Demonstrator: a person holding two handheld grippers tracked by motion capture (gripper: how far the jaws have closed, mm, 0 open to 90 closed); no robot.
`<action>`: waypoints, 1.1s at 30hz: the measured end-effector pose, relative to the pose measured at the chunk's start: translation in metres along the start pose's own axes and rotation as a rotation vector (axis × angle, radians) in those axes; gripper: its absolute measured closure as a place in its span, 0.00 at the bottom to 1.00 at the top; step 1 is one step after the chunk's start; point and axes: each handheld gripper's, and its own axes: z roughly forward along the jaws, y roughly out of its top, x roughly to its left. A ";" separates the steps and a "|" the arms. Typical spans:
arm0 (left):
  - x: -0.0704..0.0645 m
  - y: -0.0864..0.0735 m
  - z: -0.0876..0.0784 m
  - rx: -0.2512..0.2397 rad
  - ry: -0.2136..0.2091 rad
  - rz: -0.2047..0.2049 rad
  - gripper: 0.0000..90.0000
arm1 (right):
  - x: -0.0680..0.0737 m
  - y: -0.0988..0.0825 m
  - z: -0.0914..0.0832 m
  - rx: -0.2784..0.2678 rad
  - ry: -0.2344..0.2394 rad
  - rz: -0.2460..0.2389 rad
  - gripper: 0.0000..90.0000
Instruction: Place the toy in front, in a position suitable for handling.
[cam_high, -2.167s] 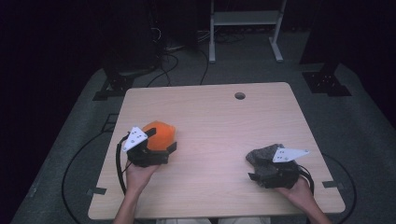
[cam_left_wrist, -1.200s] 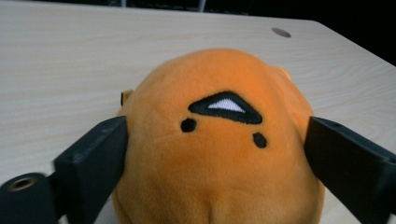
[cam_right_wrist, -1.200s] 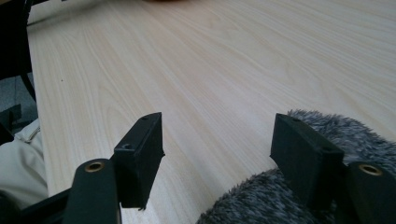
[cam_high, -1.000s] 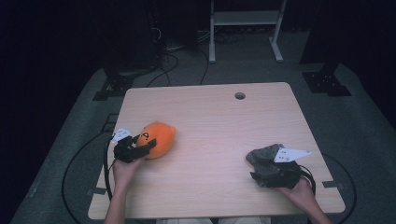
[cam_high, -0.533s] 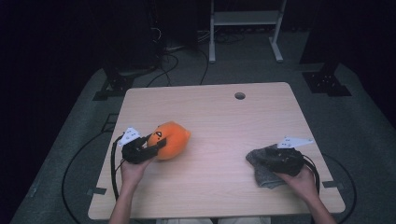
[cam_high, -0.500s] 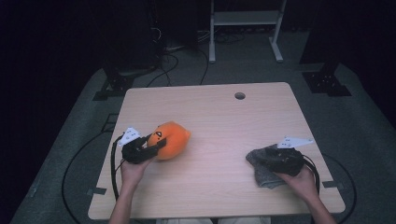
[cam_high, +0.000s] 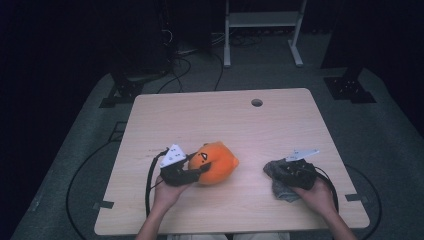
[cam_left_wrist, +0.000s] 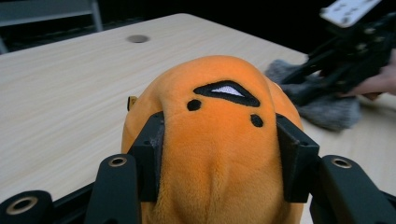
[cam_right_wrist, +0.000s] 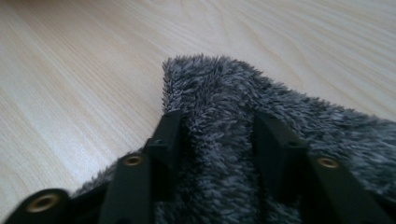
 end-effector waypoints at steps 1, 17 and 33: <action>-0.010 0.000 0.009 0.010 -0.030 0.010 0.50 | 0.000 -0.002 -0.001 -0.004 -0.001 0.006 0.74; -0.037 -0.012 0.034 0.096 -0.142 0.056 0.24 | 0.007 0.002 -0.055 -0.208 0.147 0.028 0.89; -0.027 -0.020 0.028 0.125 -0.118 0.082 0.36 | 0.064 0.025 -0.024 -0.216 0.168 -0.133 0.89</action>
